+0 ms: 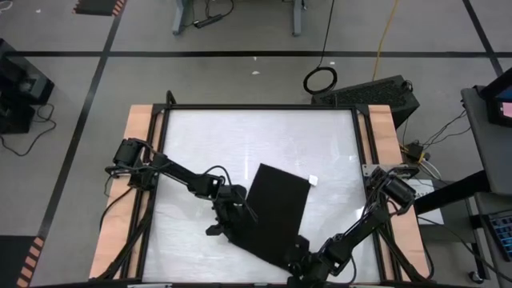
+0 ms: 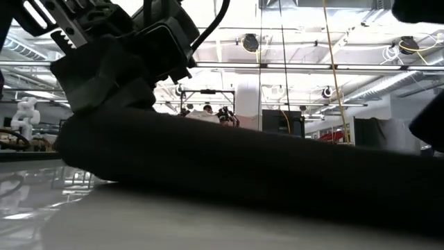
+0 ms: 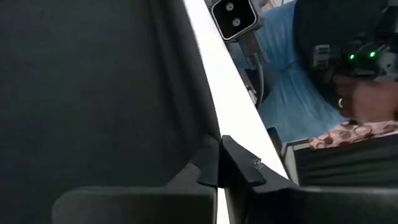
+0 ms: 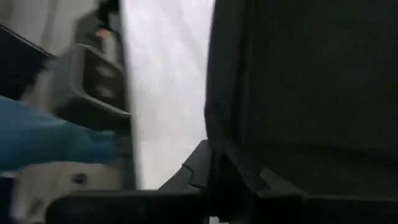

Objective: Roll napkin
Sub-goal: Roll the black napkin

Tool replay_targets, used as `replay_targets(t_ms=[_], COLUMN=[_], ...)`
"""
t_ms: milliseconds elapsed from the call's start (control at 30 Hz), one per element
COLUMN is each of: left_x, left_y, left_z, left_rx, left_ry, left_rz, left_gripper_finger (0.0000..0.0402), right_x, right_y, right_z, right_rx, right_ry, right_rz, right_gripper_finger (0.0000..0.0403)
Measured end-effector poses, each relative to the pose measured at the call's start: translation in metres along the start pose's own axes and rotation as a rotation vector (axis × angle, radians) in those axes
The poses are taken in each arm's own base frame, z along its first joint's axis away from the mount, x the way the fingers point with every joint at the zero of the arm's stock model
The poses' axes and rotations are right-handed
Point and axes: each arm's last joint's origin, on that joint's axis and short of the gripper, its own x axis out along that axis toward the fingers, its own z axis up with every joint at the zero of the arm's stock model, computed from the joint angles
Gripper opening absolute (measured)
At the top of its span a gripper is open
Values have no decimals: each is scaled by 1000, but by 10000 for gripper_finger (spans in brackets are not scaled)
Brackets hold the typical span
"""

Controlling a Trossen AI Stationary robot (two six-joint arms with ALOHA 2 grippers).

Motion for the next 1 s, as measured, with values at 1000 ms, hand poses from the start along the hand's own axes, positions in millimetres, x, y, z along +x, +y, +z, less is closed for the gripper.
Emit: replay_targets(t_ms=[1000], left_x=[-1], left_y=[5], left_z=[5], left_rx=[-183], left_ry=[-51], left_rz=[233], left_gripper_finger=[22], right_x=[-2], right_y=[8], right_z=[2], right_rx=[522], right_ry=[30], right_rz=[259], right_gripper_finger=[8])
